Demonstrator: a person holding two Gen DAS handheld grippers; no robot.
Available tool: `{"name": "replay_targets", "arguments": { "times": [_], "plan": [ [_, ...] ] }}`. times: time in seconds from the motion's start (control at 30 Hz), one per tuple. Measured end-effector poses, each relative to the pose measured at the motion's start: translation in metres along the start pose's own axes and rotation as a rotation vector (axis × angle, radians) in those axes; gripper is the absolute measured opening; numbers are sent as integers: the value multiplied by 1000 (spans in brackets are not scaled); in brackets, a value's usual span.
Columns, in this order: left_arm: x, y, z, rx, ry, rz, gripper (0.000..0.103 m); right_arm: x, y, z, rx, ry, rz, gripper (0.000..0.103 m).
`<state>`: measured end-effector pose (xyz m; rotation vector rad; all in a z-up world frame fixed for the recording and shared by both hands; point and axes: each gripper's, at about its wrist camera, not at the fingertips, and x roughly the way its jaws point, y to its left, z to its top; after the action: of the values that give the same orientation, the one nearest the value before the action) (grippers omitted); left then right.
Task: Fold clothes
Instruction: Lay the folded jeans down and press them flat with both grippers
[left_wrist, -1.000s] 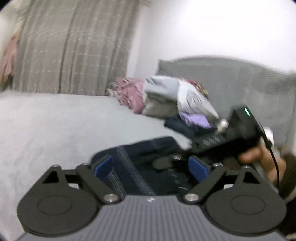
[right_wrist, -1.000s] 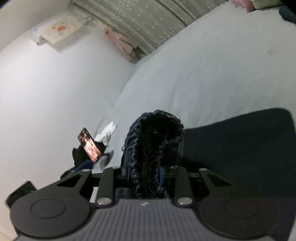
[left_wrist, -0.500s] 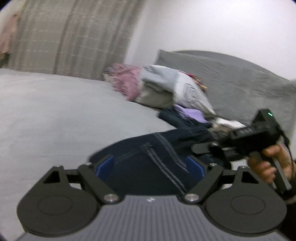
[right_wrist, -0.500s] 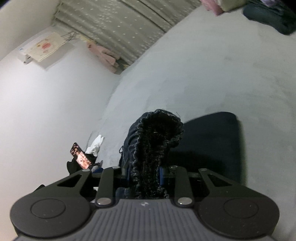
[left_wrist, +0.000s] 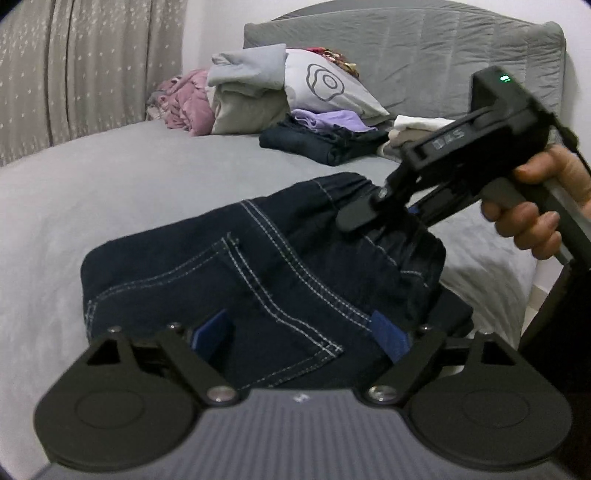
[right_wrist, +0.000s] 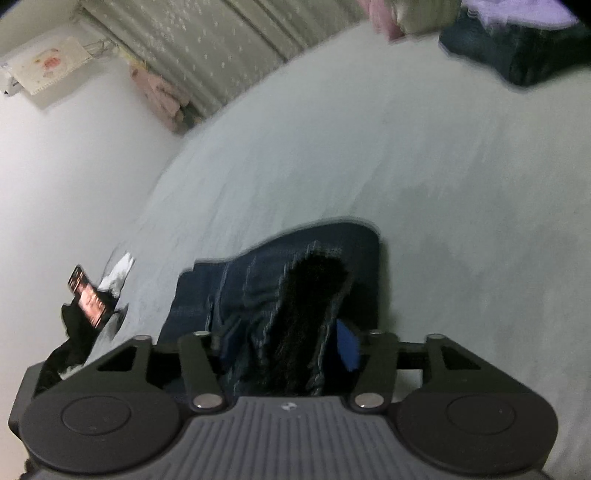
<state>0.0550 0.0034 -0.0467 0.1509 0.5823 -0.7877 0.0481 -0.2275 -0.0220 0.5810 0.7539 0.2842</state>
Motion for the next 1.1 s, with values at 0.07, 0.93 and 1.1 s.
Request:
{"name": "replay_targets", "arguments": {
  "times": [0.07,0.93,1.1],
  "plan": [
    [-3,1,1,-2,-5,-2,86,-14,6,3,-30,-75,2,58],
    [15,-3,5,-12,-46,-88,87,44,31,-65,-688,-329,-250,40],
    [-18,23,17,-71,-95,-81,89,24,40,-62,-606,-340,-207,41]
  ]
}}
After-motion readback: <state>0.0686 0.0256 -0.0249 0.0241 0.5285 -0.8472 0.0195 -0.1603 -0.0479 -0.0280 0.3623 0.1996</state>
